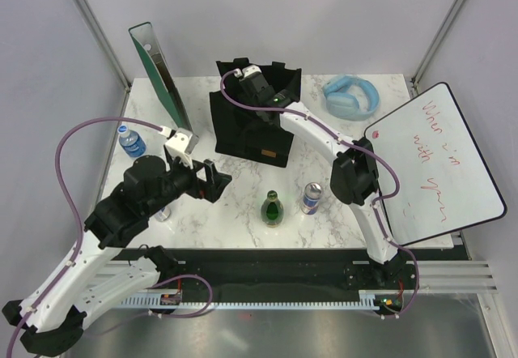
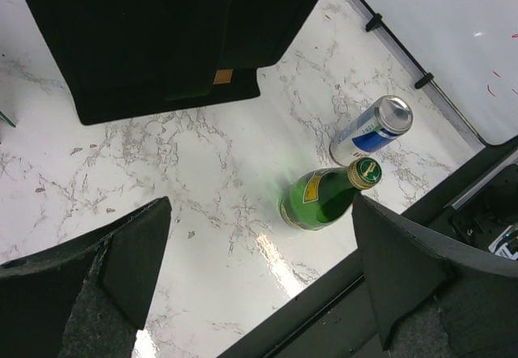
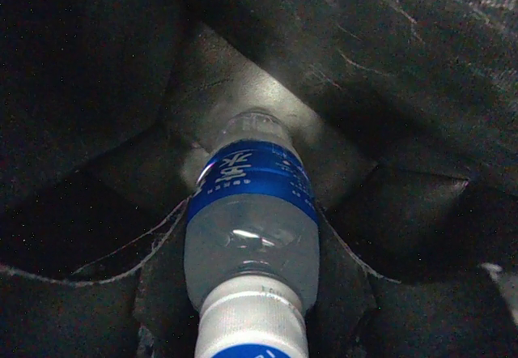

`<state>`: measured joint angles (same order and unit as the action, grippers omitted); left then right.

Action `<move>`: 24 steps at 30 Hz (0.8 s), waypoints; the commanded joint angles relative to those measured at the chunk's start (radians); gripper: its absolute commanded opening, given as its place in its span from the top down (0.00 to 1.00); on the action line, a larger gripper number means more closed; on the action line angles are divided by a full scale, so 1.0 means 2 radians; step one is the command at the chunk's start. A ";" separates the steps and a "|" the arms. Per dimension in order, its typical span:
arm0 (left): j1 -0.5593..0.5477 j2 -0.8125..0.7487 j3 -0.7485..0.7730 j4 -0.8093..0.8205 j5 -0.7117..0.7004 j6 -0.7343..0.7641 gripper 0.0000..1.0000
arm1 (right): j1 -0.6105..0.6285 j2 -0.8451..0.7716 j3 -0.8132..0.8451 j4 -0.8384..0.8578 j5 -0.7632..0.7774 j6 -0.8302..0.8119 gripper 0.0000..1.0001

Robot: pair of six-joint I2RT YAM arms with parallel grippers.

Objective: Place the beverage into the canvas bag

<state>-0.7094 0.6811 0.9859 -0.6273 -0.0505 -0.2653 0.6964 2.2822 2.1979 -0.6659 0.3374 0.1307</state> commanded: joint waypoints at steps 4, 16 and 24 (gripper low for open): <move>-0.001 0.005 0.012 0.008 -0.004 -0.015 0.00 | 0.001 -0.011 0.024 0.036 0.013 0.000 0.54; -0.001 0.002 0.015 0.007 0.003 -0.021 0.00 | 0.002 -0.075 0.032 0.032 0.007 0.002 0.31; -0.002 0.002 0.019 0.007 0.004 -0.025 0.00 | 0.001 -0.151 0.029 0.029 -0.005 0.008 0.26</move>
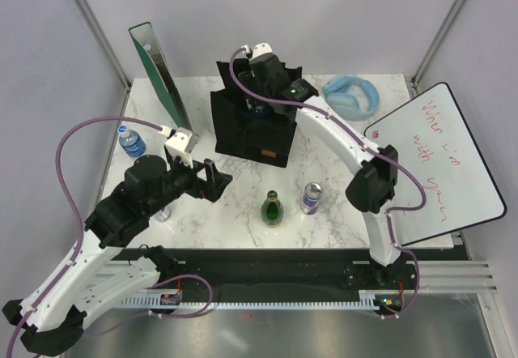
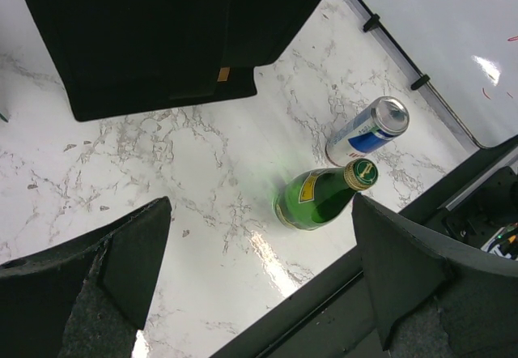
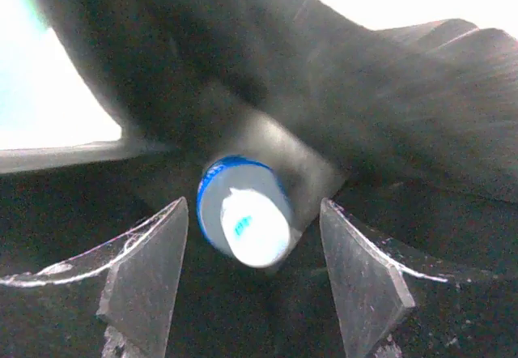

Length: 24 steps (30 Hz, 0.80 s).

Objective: Place the beverage into the canvas bag

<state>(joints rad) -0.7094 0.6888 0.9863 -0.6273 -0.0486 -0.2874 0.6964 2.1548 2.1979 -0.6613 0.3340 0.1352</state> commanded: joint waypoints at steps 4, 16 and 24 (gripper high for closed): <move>-0.002 -0.003 0.020 0.007 0.001 -0.013 0.00 | 0.001 -0.132 0.017 0.022 -0.017 0.008 0.27; -0.001 0.003 0.019 0.007 -0.009 -0.013 0.00 | 0.002 -0.315 -0.116 -0.062 -0.077 0.066 0.29; -0.001 0.004 0.009 0.008 -0.016 -0.020 0.00 | 0.002 -0.415 -0.310 -0.134 -0.089 0.134 0.29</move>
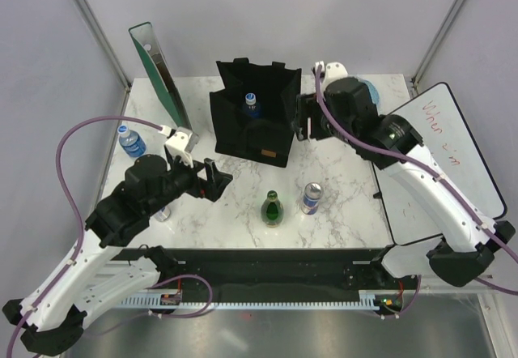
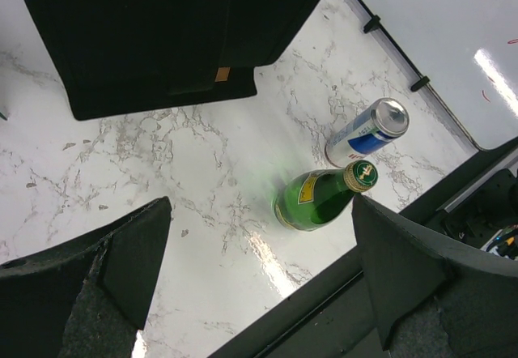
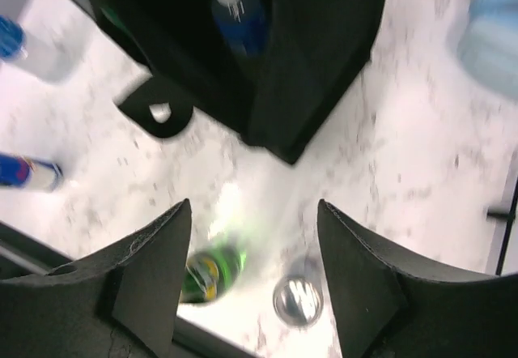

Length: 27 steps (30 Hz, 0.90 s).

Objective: Place the beverage into the canvas bag

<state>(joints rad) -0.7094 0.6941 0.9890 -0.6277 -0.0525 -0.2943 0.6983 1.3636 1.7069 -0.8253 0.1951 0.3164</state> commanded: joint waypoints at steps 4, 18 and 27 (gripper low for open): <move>-0.001 -0.006 0.003 0.008 -0.008 -0.020 0.00 | 0.002 -0.054 -0.163 -0.048 -0.022 0.051 0.22; -0.002 -0.007 0.005 0.006 -0.007 -0.018 0.00 | 0.002 -0.021 -0.291 -0.005 -0.052 0.043 0.21; -0.001 0.000 0.007 0.006 -0.008 -0.019 0.00 | 0.002 -0.021 -0.326 0.016 -0.046 0.047 0.25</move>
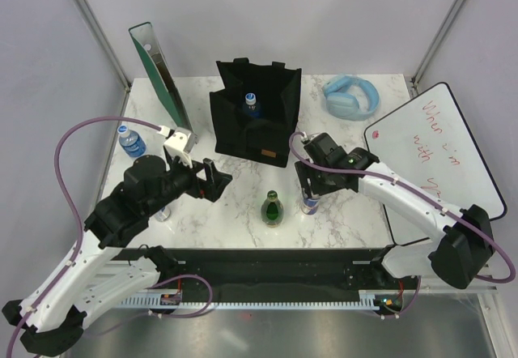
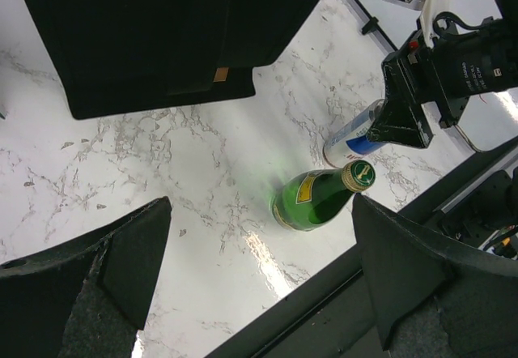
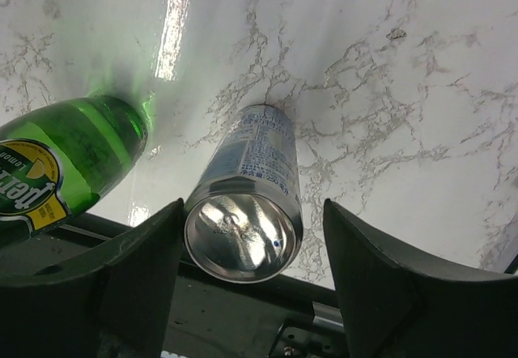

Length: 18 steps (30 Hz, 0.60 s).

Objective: Place the beverage into the canvas bag

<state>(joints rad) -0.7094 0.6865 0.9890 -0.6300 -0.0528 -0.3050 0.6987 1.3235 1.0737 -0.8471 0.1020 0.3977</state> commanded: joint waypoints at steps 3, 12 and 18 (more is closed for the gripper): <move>-0.002 0.007 0.008 0.007 -0.007 -0.015 0.00 | 0.003 0.002 -0.018 0.037 0.000 0.007 0.26; -0.001 -0.001 0.002 0.007 -0.010 -0.015 0.00 | 0.003 0.011 -0.023 0.045 -0.005 0.011 0.33; -0.001 -0.001 0.002 0.007 -0.010 -0.015 0.00 | 0.003 0.009 -0.005 0.029 -0.007 0.010 0.62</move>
<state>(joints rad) -0.7094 0.6926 0.9890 -0.6304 -0.0528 -0.3058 0.7033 1.3418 1.0264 -0.7753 0.0933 0.4084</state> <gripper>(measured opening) 0.995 0.641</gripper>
